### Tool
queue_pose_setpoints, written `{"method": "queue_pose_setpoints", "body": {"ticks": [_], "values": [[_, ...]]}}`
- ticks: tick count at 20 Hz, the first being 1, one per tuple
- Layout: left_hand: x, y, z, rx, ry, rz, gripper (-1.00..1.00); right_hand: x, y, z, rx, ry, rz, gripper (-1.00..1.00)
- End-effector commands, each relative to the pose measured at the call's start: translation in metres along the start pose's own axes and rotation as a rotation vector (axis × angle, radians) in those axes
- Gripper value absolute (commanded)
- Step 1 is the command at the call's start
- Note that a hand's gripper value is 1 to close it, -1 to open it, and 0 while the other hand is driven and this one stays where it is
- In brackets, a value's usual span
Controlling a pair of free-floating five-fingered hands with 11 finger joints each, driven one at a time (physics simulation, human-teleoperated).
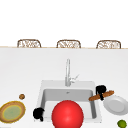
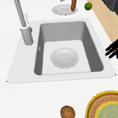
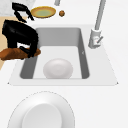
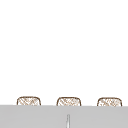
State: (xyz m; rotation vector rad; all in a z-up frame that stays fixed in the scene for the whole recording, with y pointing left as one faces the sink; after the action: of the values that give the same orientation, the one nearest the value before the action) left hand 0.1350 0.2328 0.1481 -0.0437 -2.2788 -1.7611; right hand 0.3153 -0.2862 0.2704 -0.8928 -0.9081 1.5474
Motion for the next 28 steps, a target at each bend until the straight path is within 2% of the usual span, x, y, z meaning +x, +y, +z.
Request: {"method": "queue_pose_setpoints", "body": {"ticks": [1,6,9,11,18,19,22,25,28], "values": [[0.0,0.0,0.0,0.0,0.0,0.0,0.0,-0.031,0.001,0.005,-0.032,-0.006,-0.018,1.0],[0.0,0.0,0.0,0.0,0.0,0.0,0.0,-0.07,0.012,0.005,-0.056,-0.013,-0.032,1.0],[0.0,0.0,0.0,0.0,0.0,0.0,0.0,-0.092,0.04,-0.006,-0.078,-0.019,-0.042,1.0],[0.0,0.0,0.0,0.0,0.0,0.0,0.0,-0.107,0.055,-0.015,-0.087,-0.014,-0.025,1.0],[0.0,0.0,0.0,0.0,0.0,0.0,0.0,-0.16,0.108,-0.044,-0.116,-0.016,-0.026,1.0],[0.0,0.0,0.0,0.0,0.0,0.0,0.0,-0.167,0.116,-0.048,-0.11,-0.033,-0.019,1.0],[0.0,0.0,0.0,0.0,0.0,0.0,0.0,-0.182,0.131,-0.08,-0.095,-0.022,-0.01,1.0],[0.0,0.0,0.0,0.0,0.0,0.0,0.0,-0.198,0.144,-0.106,-0.084,-0.04,-0.085,1.0],[0.0,0.0,0.0,0.0,0.0,0.0,0.0,-0.211,0.161,-0.109,-0.046,-0.107,-0.165,1.0]]}}
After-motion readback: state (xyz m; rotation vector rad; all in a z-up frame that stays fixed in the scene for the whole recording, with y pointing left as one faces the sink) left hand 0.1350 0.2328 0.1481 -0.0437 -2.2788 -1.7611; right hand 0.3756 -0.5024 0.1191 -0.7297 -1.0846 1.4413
